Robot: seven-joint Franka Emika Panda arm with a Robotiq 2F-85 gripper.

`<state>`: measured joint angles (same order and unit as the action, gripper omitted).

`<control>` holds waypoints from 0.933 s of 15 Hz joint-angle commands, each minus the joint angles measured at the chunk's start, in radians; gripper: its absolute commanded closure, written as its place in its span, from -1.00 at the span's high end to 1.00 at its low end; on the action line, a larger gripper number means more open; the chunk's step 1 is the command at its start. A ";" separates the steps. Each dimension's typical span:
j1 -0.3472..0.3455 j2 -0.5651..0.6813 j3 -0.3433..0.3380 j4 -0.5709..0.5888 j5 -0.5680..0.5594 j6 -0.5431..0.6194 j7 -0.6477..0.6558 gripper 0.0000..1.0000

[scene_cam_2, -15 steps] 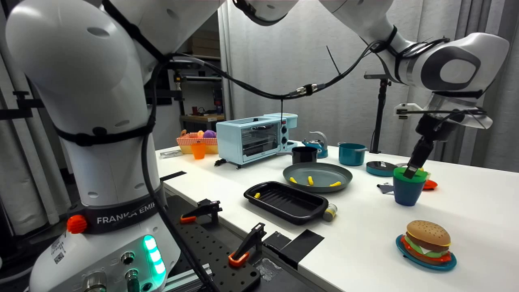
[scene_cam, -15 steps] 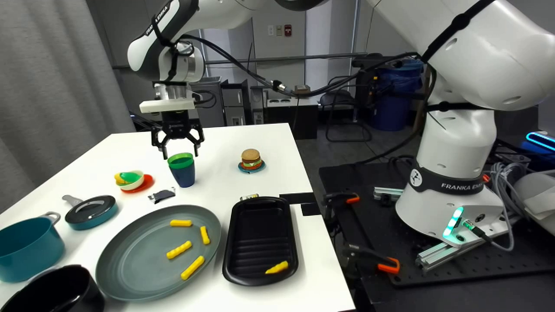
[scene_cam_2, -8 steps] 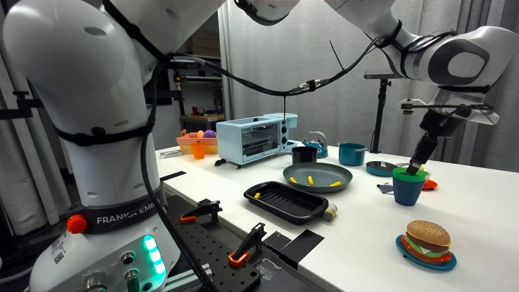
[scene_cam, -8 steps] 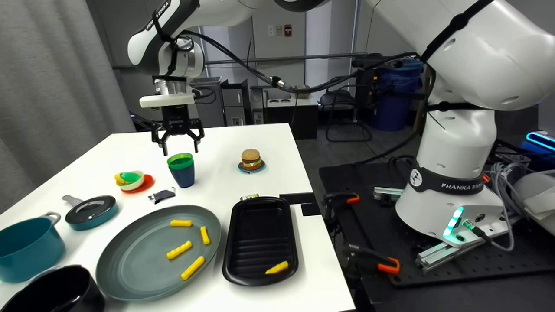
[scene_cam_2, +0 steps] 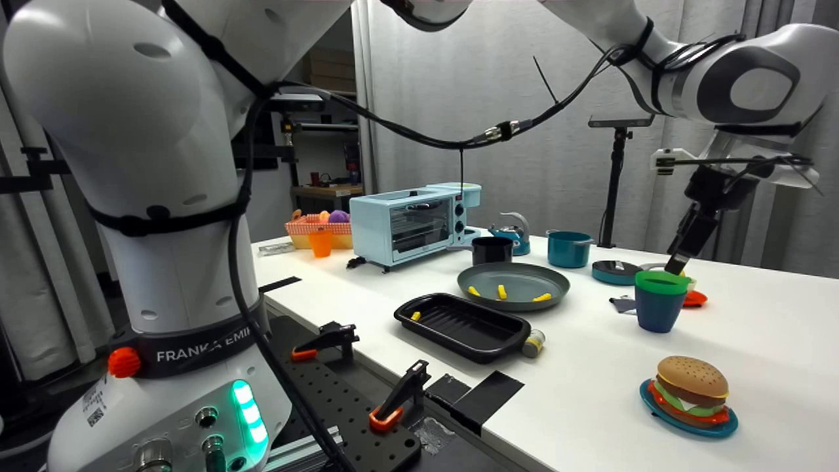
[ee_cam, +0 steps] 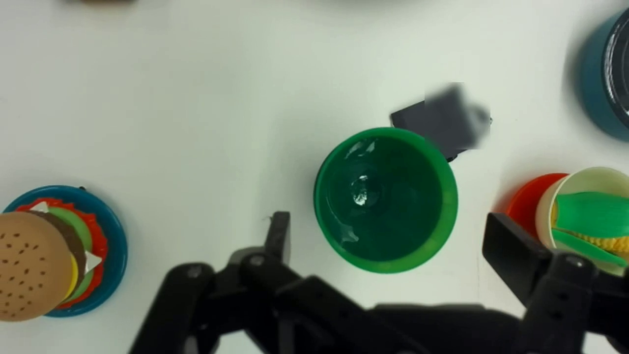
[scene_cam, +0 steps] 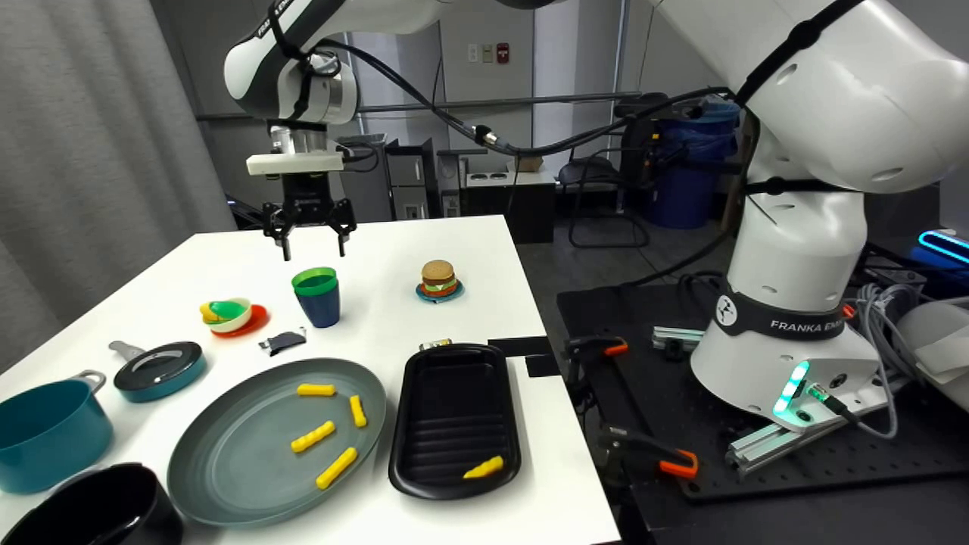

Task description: Pour the chips from the blue cup onto the gray plate

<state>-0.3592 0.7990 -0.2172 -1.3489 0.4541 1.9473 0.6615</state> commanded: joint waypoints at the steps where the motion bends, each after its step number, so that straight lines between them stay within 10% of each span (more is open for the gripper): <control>1: 0.021 -0.119 -0.009 -0.149 -0.025 0.065 -0.098 1.00; 14: 0.131 -0.434 -0.039 -0.753 -0.315 0.488 -0.398 1.00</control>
<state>-0.2693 0.4789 -0.2366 -1.9148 0.2095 2.3120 0.3121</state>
